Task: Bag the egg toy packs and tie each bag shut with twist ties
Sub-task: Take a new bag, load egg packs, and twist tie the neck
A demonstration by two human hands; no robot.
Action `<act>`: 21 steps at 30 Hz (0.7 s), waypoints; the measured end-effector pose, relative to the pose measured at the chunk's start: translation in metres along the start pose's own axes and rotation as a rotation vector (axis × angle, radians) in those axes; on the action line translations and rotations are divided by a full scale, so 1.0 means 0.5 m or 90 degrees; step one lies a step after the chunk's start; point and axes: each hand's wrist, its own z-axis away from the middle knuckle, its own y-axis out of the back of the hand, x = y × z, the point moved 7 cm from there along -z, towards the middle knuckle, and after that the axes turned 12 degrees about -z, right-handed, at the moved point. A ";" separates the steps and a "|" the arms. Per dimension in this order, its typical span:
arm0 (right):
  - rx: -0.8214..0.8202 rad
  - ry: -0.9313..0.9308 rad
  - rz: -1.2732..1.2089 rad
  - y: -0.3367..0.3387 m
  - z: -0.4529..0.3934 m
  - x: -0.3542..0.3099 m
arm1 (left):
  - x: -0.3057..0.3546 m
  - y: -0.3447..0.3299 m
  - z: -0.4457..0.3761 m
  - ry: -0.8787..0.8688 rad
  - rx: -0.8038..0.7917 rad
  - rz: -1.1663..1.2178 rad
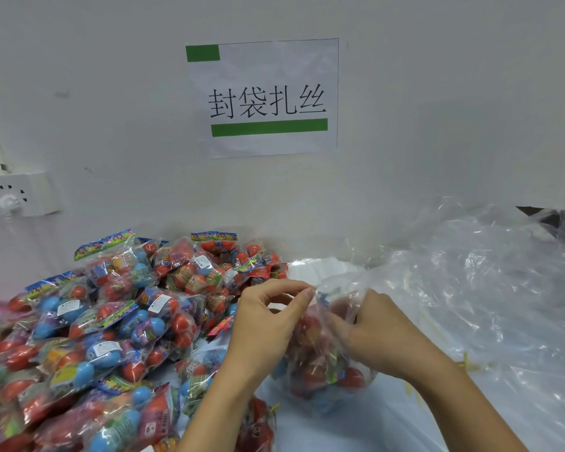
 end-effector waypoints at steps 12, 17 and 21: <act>-0.015 0.060 0.021 -0.010 0.000 -0.014 | -0.010 -0.002 -0.002 0.018 -0.013 0.012; -0.073 0.030 -0.016 -0.027 0.002 -0.007 | -0.009 -0.001 -0.004 0.006 -0.021 0.005; 0.014 0.055 0.003 -0.005 -0.008 -0.002 | -0.027 0.024 -0.009 0.081 0.048 -0.017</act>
